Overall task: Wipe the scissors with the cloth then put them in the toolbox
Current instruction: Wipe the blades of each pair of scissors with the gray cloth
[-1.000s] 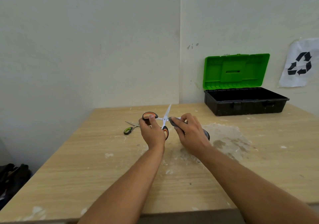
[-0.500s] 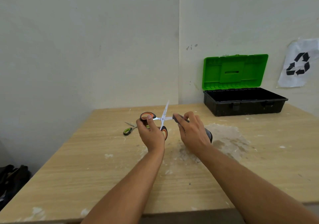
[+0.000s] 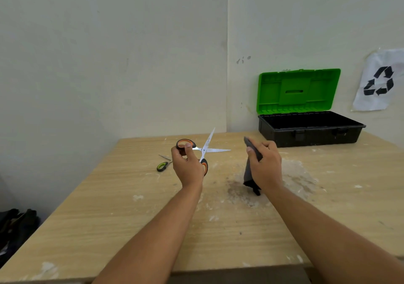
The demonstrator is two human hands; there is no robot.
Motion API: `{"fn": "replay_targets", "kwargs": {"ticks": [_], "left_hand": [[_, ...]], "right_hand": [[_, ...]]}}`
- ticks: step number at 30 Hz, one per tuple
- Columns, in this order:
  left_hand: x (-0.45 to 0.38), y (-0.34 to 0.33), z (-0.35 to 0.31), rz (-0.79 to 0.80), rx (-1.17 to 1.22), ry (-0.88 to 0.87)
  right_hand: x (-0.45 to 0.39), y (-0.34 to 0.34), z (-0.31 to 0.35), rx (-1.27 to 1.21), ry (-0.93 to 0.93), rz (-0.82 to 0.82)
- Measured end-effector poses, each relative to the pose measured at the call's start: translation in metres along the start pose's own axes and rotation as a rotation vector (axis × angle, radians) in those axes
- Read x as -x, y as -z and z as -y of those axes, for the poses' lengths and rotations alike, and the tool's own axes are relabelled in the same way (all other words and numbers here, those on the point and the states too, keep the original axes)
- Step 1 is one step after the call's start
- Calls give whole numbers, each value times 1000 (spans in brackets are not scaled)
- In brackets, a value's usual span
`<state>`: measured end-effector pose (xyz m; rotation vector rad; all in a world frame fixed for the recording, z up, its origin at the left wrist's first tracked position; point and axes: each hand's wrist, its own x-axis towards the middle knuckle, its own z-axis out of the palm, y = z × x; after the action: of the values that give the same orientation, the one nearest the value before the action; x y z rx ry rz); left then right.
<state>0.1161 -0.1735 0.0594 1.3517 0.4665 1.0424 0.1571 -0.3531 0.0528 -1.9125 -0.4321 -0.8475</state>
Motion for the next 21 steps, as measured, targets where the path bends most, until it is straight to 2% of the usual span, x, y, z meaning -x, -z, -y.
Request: {"fn": "replay_targets", "kwargs": {"ticks": [4,9,14,21], "left_hand": [[3,-2,7,52,-6,-3],[10,-11,3,80,-22,-35],[8,-11,-6,108,0,47],[5,-7,-7,127,14,66]], "right_hand": [[-1,-3,19,-73,183,-42],[6,-23,31,-5,413,124],[19,-31,22,167,521,257],[12,-23,27,425,581,313]]}}
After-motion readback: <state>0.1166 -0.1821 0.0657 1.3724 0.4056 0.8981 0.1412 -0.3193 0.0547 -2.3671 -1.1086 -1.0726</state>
